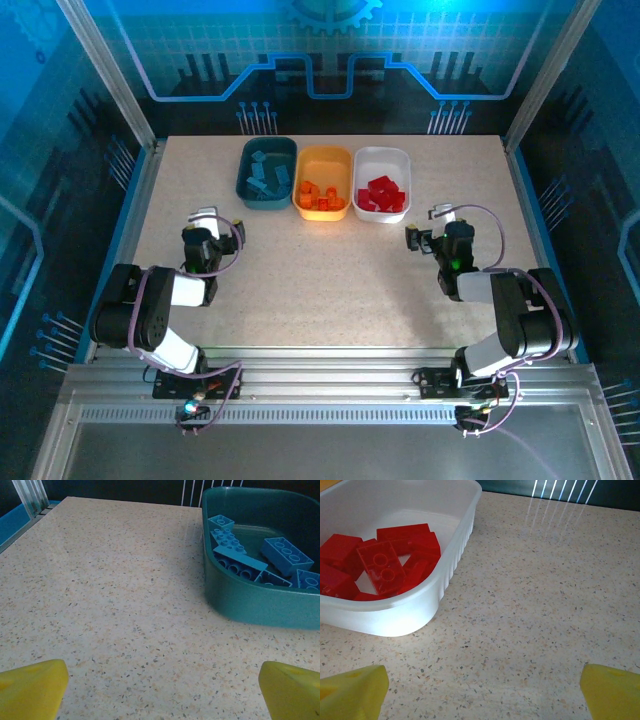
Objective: Sort the legos into containers by color
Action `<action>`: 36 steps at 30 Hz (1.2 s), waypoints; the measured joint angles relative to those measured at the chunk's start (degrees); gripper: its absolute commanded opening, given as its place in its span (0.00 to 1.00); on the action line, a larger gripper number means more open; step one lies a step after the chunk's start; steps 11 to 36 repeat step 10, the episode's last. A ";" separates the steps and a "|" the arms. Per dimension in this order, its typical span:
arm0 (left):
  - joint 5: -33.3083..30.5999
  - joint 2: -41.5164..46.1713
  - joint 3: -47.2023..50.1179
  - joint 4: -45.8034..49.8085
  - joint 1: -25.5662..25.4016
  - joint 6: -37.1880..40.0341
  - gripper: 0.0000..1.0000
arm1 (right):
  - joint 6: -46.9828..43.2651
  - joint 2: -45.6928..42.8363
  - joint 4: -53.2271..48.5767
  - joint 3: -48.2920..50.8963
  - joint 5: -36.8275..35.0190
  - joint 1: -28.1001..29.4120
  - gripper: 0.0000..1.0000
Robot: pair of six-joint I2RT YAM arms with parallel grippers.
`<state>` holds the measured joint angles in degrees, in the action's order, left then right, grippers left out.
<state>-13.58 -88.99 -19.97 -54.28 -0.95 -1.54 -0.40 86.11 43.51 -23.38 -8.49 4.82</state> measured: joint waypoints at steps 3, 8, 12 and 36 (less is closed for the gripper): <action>0.00 0.00 -0.22 0.42 -0.07 0.04 0.99 | 0.00 0.00 0.00 0.00 0.00 0.00 1.00; 0.17 0.00 -0.48 0.85 -0.09 0.04 0.99 | 0.00 0.00 0.00 0.00 0.00 0.00 1.00; 0.17 0.00 -0.50 0.90 -0.09 0.04 0.99 | 0.00 0.00 0.00 0.00 0.00 0.00 1.00; 0.17 0.00 -0.50 0.90 -0.09 0.04 0.99 | 0.00 0.00 0.00 0.00 0.00 0.00 1.00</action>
